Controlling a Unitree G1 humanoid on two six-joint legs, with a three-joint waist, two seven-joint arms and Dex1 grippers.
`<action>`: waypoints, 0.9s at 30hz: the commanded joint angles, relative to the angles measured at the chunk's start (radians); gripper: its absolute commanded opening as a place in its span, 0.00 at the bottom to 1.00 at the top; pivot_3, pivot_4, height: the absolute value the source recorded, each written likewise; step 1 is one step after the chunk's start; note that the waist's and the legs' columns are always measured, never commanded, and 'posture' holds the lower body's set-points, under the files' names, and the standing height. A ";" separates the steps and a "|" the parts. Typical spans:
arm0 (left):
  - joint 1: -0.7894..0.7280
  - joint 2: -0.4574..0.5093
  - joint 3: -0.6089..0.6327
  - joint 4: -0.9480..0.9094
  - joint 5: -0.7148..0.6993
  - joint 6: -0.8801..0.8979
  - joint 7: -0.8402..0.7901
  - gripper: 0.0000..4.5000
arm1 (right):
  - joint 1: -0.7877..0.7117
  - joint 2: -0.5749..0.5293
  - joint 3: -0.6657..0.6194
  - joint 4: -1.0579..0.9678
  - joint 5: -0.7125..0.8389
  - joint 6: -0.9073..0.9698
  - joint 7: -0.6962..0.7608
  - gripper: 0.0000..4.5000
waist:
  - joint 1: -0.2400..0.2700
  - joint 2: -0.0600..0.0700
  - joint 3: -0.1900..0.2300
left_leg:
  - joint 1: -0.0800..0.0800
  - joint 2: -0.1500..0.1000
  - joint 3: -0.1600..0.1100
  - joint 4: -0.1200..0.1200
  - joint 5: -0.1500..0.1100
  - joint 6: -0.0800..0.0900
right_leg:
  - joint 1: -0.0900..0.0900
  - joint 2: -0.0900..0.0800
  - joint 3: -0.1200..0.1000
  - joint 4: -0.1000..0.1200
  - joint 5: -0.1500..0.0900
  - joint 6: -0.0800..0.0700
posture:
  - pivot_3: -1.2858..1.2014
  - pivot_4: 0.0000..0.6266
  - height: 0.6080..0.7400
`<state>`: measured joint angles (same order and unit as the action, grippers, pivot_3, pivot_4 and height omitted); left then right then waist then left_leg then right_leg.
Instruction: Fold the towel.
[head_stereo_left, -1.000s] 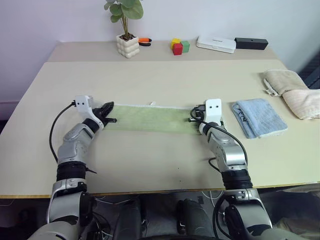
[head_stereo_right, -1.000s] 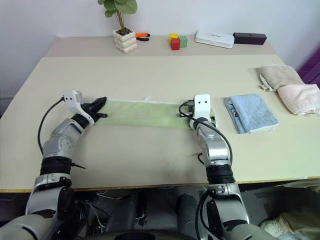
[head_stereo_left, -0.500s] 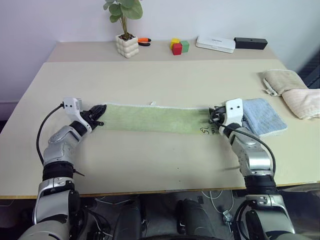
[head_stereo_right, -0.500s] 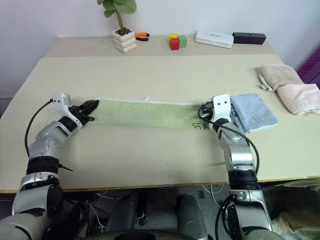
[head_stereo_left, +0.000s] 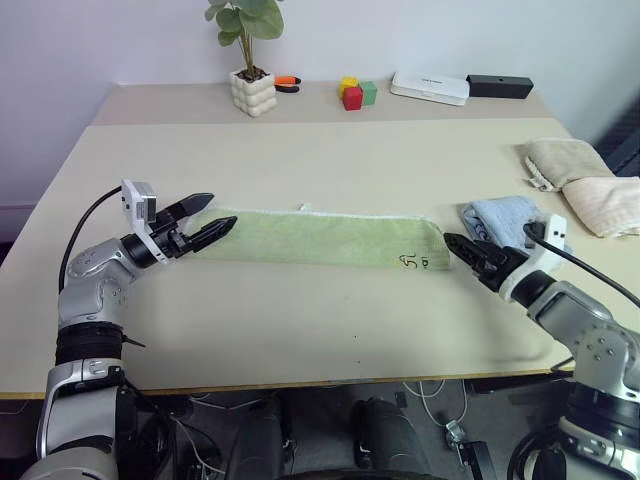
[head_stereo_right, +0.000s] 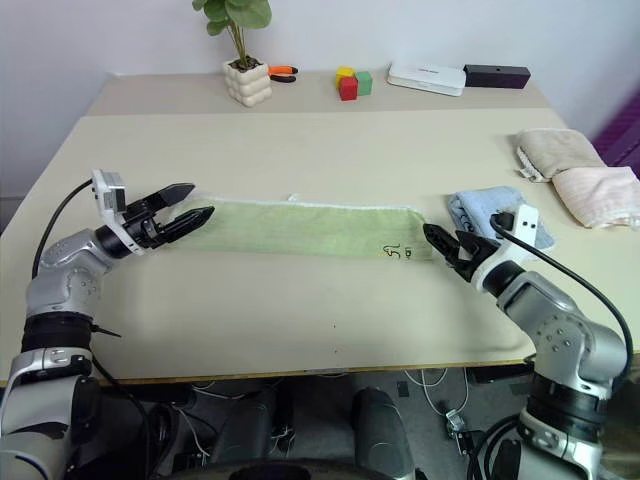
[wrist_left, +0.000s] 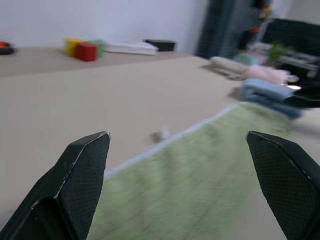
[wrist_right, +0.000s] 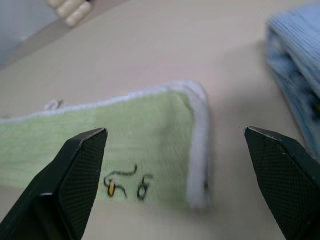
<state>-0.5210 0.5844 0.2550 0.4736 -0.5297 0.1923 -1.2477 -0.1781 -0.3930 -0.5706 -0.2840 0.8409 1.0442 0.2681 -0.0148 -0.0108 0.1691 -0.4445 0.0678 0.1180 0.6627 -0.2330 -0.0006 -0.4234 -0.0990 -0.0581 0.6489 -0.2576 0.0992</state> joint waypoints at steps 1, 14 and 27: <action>-0.014 0.037 -0.001 -0.044 -0.014 -0.015 -0.069 0.99 | 0.048 0.073 -0.045 -0.115 0.119 0.052 -0.105 0.99 | 0.002 0.000 0.000 | 0.000 0.000 -0.001 0.000 0.000 0.000 | 0.000 0.000 0.000 0.000 0.000 0.000 | 0.52 0.24 0.96; -0.086 0.031 -0.025 0.022 0.020 -0.062 -0.105 0.99 | 0.101 0.196 -0.011 -0.109 0.208 0.023 -0.342 0.99 | 0.001 0.000 0.000 | -0.001 -0.001 -0.005 0.000 0.000 0.001 | 0.001 0.000 0.000 -0.001 0.000 0.000 | 0.52 0.24 0.96; -0.022 0.033 -0.002 -0.055 0.002 -0.076 -0.040 1.00 | -0.047 0.269 0.052 0.063 0.241 -0.066 -0.428 0.70 | -0.003 -0.002 -0.001 | 0.000 0.000 -0.005 0.000 0.000 0.001 | 0.001 0.000 0.000 -0.001 0.000 0.000 | 0.52 0.24 0.96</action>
<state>-0.5462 0.6049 0.2221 0.4584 -0.5111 0.1234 -1.2964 -0.2123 -0.1345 -0.5322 -0.2290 1.0651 0.9844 -0.1551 -0.0177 -0.0129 0.1678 -0.4449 0.0676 0.1132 0.6625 -0.2334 0.0000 -0.4227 -0.0988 -0.0583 0.6482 -0.2576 0.0992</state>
